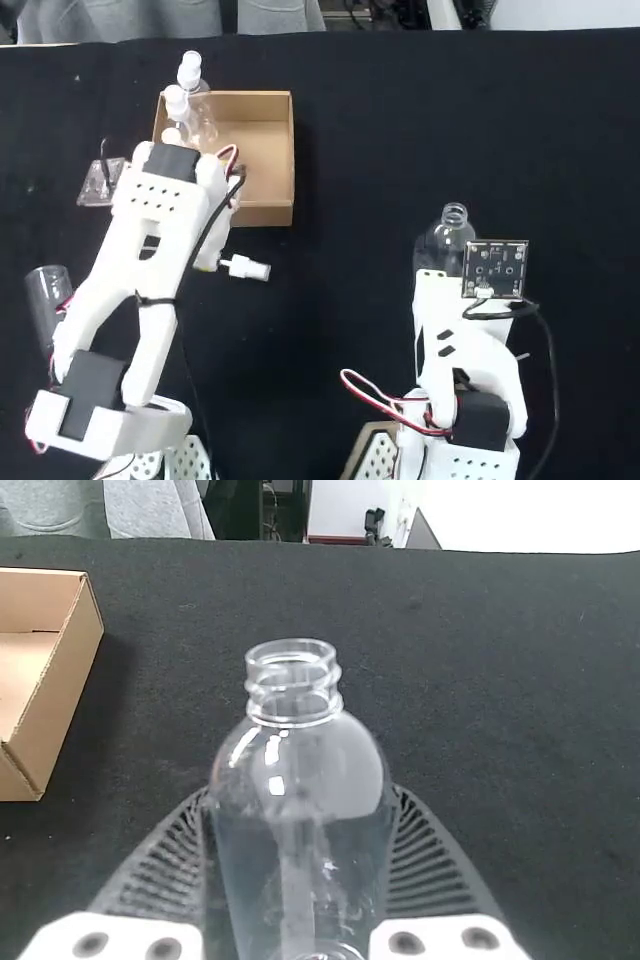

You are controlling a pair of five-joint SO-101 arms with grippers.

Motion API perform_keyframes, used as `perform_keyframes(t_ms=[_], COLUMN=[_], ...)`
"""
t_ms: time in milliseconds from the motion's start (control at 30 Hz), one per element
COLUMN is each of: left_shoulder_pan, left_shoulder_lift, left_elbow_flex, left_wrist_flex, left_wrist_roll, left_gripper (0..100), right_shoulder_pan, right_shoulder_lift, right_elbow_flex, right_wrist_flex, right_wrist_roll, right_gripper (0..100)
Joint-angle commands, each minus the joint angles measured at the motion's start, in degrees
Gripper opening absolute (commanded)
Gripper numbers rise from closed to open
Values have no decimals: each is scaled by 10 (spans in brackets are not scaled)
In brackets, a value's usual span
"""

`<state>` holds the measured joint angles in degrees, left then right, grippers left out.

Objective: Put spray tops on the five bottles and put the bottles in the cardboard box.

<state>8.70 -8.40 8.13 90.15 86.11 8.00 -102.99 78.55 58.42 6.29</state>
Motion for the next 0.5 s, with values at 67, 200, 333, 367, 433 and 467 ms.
perform_keyframes(t_ms=[67,200,333,367,433,467], left_shoulder_pan=[-61,-98,-116,-115,-114,-116], left_shoulder_lift=[-34,-34,-34,-34,-34,-34], left_elbow_flex=[-29,-31,-29,-29,-27,-21], left_wrist_flex=[4,4,4,4,7,5], left_wrist_roll=[-149,-254,-299,-313,-359,-385], left_gripper=[494,490,490,490,490,490], right_shoulder_pan=[13,13,13,13,13,13], right_shoulder_lift=[-28,-28,-28,-28,-28,-28], right_elbow_flex=[-2,-2,-2,-2,-2,-2], right_wrist_flex=[-6,-6,-7,-7,-7,-7], right_wrist_roll=[2,2,2,2,2,2], right_gripper=[35,35,36,36,36,36])
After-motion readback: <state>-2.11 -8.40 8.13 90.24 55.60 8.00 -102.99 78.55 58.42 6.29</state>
